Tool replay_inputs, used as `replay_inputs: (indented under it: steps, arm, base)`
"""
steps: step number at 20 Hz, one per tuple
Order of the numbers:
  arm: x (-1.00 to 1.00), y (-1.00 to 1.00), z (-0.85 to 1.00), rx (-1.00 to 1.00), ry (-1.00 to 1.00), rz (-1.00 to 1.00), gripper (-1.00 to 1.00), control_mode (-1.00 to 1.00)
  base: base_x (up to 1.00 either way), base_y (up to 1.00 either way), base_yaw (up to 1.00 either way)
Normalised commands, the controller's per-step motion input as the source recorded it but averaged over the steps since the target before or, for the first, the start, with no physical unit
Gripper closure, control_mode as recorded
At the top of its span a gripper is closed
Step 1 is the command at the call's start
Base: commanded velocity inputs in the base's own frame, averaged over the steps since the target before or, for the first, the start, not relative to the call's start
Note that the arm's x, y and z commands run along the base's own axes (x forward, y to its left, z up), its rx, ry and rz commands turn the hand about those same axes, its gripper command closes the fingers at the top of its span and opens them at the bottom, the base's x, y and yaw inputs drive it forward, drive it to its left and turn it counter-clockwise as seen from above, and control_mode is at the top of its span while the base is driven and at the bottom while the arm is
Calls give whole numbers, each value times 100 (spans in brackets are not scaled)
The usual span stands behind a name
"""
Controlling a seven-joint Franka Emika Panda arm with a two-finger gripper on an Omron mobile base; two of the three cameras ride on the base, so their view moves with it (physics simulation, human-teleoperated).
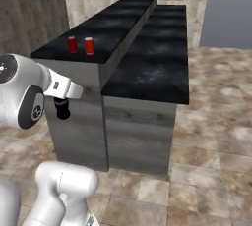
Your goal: Move the drinks to the dining counter.
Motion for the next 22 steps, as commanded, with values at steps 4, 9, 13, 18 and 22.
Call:
replay_inputs:
  steps: [4,9,13,18,22]
  arm:
    - [0,0,0,0,0,0,100,100]
    - [0,0,0,0,0,0,100,100]
    - [0,0,0,0,0,0,100,100]
    - [0,0,0,0,0,0,100,100]
    - [0,0,0,0,0,0,100,100]
  base:
    - [-15,100,0]
    - [56,100,-4]
    - [72,80,-10]
    - [36,39,-10]
    - [-42,-7,-10]
